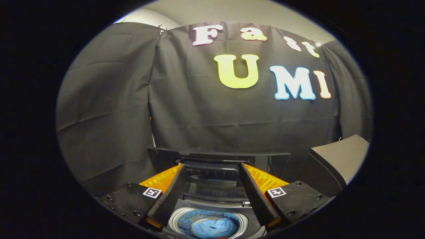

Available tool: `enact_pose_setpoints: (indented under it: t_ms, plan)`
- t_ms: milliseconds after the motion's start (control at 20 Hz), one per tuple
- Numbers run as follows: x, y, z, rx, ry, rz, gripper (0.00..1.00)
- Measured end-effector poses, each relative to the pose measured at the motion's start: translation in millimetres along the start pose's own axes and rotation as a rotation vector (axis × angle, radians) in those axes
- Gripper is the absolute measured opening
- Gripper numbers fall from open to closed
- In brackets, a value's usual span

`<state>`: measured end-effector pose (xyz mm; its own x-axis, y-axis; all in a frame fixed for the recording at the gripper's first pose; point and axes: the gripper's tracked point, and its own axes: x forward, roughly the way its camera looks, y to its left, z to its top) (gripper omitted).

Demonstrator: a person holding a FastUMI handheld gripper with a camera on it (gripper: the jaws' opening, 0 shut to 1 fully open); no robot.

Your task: Put the clothes into the washing machine and then close the washing machine lid.

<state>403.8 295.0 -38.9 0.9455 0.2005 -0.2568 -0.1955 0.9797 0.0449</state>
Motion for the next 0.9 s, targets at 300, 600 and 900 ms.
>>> enact_pose_setpoints:
  t_ms: [300, 600, 900]
  plan:
    - [37.6, -7.5, 34.0, 0.012, -0.038, -0.031, 0.99]
    - [76.7, -13.7, 55.5, -0.018, -0.043, -0.073, 0.99]
    - [110.6, -15.2, 52.3, -0.022, -0.005, -0.112, 1.00]
